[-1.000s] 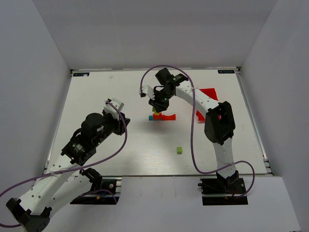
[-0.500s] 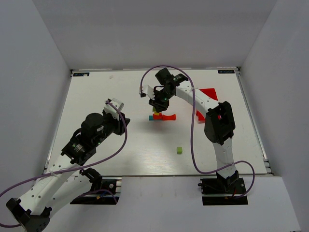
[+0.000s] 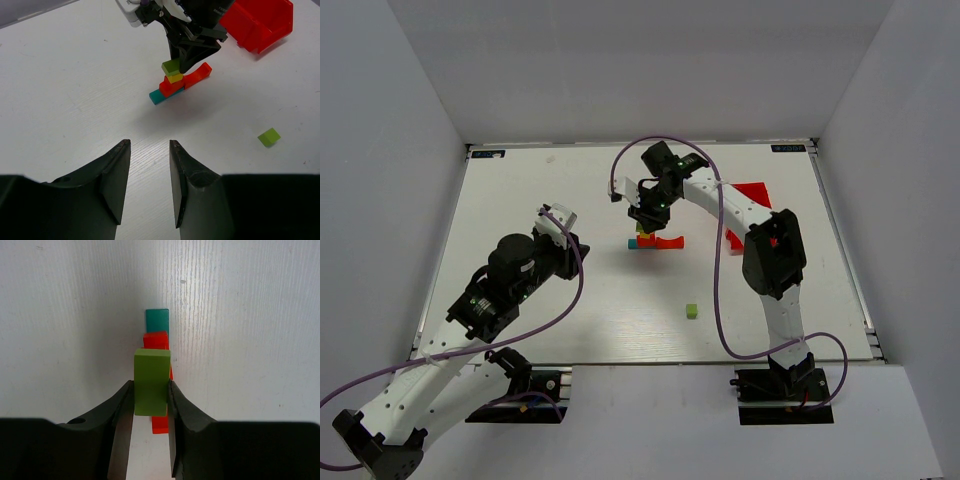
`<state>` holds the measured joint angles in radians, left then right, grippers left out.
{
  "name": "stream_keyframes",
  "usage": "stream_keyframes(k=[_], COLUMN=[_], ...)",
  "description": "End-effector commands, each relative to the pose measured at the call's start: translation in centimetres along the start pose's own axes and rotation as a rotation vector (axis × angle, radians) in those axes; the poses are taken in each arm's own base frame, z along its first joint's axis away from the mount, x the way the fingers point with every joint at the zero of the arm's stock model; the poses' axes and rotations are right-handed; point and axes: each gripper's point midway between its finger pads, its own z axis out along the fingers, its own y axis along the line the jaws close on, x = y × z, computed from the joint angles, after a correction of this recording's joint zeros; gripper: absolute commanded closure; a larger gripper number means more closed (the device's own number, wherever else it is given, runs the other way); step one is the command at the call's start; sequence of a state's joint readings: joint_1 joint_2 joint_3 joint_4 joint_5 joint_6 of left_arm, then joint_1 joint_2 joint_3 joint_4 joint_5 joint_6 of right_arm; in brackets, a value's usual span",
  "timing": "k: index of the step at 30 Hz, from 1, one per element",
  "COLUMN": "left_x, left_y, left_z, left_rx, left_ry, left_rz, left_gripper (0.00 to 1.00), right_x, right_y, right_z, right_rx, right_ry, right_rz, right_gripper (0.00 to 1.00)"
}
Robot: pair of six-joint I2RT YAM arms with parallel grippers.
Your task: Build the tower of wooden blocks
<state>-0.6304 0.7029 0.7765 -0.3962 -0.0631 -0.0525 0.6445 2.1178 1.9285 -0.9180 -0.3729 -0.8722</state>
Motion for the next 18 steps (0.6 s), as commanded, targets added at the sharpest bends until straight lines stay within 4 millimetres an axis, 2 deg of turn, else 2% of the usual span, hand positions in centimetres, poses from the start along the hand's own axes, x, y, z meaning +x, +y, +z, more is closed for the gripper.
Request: stream_keyframes(k=[1,6,18], left_x=[-0.09,-0.09,-0.09], left_y=[0.19,0.19,0.19], left_z=[-0.29,-0.29,-0.29], left_rx=[-0.007,-0.007,-0.007], left_ry=[-0.007,-0.007,-0.007], left_rz=[-0.003,-0.003,-0.003], left_gripper=[0.53,0.53,0.53], right_x=[-1.05,-0.95,-0.81], right_y=[-0.09,-0.09,-0.07], right_z=[-0.29,-0.24,-0.1], right_rx=[0.001,0.0,0.0], right_ry=[-0.02,-0.016,-0.011], right_rz=[-0.019,-0.018,-0.027], right_gripper=[0.85,0.83,0.71])
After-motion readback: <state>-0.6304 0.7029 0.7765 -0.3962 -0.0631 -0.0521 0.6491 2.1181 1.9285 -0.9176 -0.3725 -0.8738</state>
